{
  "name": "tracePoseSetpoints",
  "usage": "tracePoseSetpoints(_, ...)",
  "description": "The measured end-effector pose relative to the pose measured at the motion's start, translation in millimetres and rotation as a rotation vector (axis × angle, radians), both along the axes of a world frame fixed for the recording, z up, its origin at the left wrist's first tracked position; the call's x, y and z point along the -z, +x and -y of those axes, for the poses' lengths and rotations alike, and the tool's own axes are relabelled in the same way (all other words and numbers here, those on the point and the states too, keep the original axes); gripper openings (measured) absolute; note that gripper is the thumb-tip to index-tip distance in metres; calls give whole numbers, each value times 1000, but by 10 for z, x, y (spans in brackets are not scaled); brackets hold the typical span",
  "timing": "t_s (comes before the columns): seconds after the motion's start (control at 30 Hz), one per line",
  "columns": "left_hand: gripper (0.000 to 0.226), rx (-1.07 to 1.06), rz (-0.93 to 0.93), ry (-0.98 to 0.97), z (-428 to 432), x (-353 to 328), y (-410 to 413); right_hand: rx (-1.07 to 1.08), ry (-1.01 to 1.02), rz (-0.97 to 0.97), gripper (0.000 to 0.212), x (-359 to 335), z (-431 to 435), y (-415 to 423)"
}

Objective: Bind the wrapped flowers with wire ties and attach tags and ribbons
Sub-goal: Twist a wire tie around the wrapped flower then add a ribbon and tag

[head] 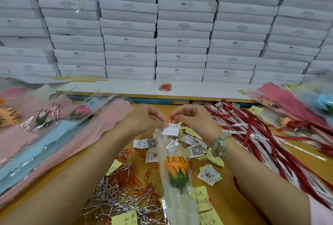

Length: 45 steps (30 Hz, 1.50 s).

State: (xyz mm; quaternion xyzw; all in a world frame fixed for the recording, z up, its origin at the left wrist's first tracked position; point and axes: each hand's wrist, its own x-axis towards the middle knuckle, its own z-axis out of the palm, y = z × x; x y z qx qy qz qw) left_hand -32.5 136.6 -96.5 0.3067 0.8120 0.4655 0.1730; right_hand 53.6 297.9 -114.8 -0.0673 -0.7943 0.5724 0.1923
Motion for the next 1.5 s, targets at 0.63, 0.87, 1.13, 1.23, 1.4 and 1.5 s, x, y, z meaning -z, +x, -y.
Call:
tracePoseSetpoints(0.63, 7, 43, -20, 15, 7, 8, -23, 73, 239, 2, 19, 4, -64, -31)
tracePoseSetpoints(0.87, 7, 20, -5, 1, -6, 34, -36, -17, 171, 38, 15, -13, -41, -24)
tracePoseSetpoints(1.13, 9, 27, 0, -34, -5, 66, -63, -128, 128, 277, 19, -48, -21, -24)
tracePoseSetpoints(1.23, 7, 27, -4, -31, -7, 69, -60, -119, 184, 287, 16, -66, -8, -30)
tracePoseSetpoints(1.4, 9, 22, -14, -9, 0, 59, -48, -5, 214, 176, 11, -66, -29, -25)
tracePoseSetpoints(1.5, 10, 16, -15, 4, 0, 48, -32, 37, 243, 82, 9, -50, -73, -22)
